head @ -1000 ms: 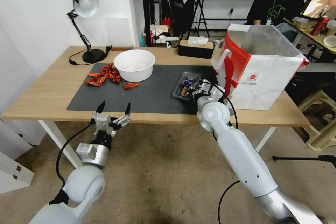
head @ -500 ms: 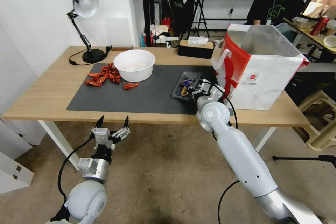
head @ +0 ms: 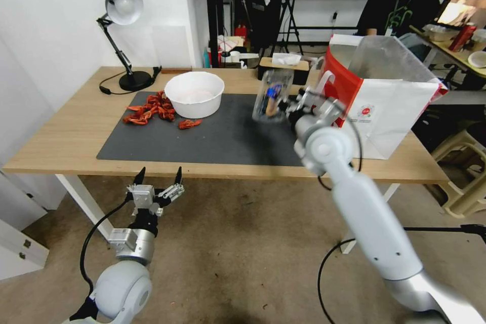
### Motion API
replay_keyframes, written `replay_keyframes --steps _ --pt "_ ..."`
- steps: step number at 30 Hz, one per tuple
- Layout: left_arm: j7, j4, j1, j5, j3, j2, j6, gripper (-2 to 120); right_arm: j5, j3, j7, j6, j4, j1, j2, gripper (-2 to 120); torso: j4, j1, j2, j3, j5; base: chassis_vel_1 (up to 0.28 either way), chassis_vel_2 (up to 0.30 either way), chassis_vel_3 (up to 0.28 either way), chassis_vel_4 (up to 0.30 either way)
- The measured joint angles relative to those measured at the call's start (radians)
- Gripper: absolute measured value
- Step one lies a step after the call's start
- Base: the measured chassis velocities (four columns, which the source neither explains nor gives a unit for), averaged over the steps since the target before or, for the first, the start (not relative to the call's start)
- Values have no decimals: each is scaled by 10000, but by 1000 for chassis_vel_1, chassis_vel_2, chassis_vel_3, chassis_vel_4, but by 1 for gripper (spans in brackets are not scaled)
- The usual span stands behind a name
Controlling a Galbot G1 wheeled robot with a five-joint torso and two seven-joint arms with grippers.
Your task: Close the takeout container lid, then place the container into the takeout bag.
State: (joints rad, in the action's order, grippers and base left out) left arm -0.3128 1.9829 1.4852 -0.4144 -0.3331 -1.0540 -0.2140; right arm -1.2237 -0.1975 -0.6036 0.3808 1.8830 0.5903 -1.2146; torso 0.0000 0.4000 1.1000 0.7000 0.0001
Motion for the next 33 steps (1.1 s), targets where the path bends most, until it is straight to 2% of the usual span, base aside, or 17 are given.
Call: replay_keyframes --steps 3,6,11,16,21,24,27,28,31,33 --pt "-3 6 0 0 -1 4 1 100 2 -236 -72 85 210 -197 133 0 1 0 0 0 0 0 0 0 0" --pt "-14 22 -8 11 -1 -27 2 100 417 -1109 -343 317 440 -864 589 0 0 0 0 0 0 0 0 0 0" --pt "-16 36 -13 47 30 -87 1 100 988 -1853 -553 391 43 -1300 1162 0 0 0 0 0 0 0 0 0 0" --pt "-16 58 -15 105 82 -147 -12 100 1336 -2345 -991 786 -309 -980 1621 0 -2 0 0 0 2 0 0 0 0" --pt "-14 80 -11 124 107 -168 -16 100 1506 -2476 -1077 988 -449 -550 1666 0 0 0 -1 0 2 0 0 0 0" --pt "-13 89 -9 129 109 -173 -17 100 1521 -2532 -1092 1012 -483 -371 1616 7 1 0 -1 0 0 0 0 0 0" --pt "-14 162 -22 127 105 -173 -4 100 1454 -2576 -1174 1130 -404 -261 1599 22 0 0 -1 0 -2 0 0 0 0" --pt "-14 162 -22 127 105 -173 -4 100 1454 -2576 -1174 1130 -404 -261 1599 22 0 0 -1 0 -2 0 0 0 0" --pt "-24 209 3 123 73 -193 14 100 1413 -2621 -1304 1327 -313 -257 1624 36 1 0 -1 0 -2 0 0 0 0" --pt "-25 213 20 123 67 -200 15 100 1422 -2635 -1352 1422 -292 -256 1636 39 1 0 0 0 -2 0 0 0 0"
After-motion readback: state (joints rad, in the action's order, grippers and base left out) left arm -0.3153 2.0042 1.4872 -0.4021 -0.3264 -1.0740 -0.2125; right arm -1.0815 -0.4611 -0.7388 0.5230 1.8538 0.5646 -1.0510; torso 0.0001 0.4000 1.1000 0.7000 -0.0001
